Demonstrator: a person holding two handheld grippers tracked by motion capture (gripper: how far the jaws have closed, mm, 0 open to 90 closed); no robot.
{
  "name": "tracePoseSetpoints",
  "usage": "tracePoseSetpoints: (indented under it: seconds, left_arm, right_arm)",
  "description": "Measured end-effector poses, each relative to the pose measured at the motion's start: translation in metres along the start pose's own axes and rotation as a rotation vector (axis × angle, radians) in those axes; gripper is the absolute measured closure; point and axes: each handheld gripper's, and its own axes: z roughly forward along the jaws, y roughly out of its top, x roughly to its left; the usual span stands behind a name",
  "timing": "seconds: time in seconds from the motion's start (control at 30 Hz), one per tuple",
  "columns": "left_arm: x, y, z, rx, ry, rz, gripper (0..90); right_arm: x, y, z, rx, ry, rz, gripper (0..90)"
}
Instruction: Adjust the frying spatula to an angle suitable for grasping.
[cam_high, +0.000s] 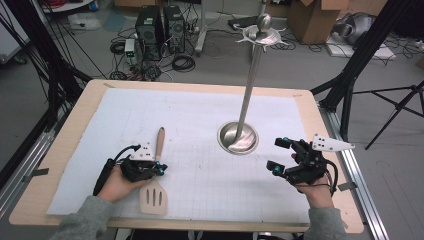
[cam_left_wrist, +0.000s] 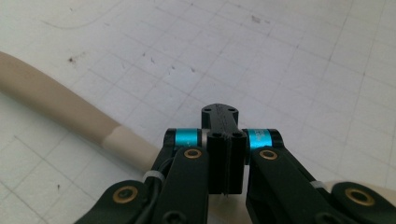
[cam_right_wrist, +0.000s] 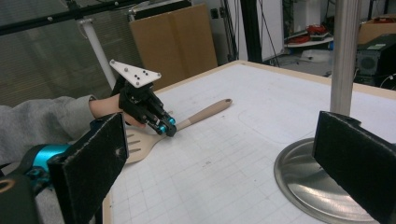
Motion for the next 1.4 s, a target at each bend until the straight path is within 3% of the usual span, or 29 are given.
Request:
tracePoseSetpoints:
  seconds: [0.2, 0.8, 1.4]
  left_arm:
    - [0.002, -0.004, -0.002, 0.013, -0.004, -0.018, 90.0]
    - [0.003, -0.009, -0.014, 0.017, 0.011, -0.01, 90.0]
    - [0.006, -0.027, -0.035, 0.023, 0.006, -0.009, 90.0]
  right_arm:
    - [0.0, 0.0, 0.001, 0.002, 0.003, 0.005, 2.6]
    - [0.001, 0.0, 0.001, 0.008, 0.002, -0.002, 2.6]
    - [0.0, -0.002, 0.0, 0.007, -0.003, -0.003, 2.5]
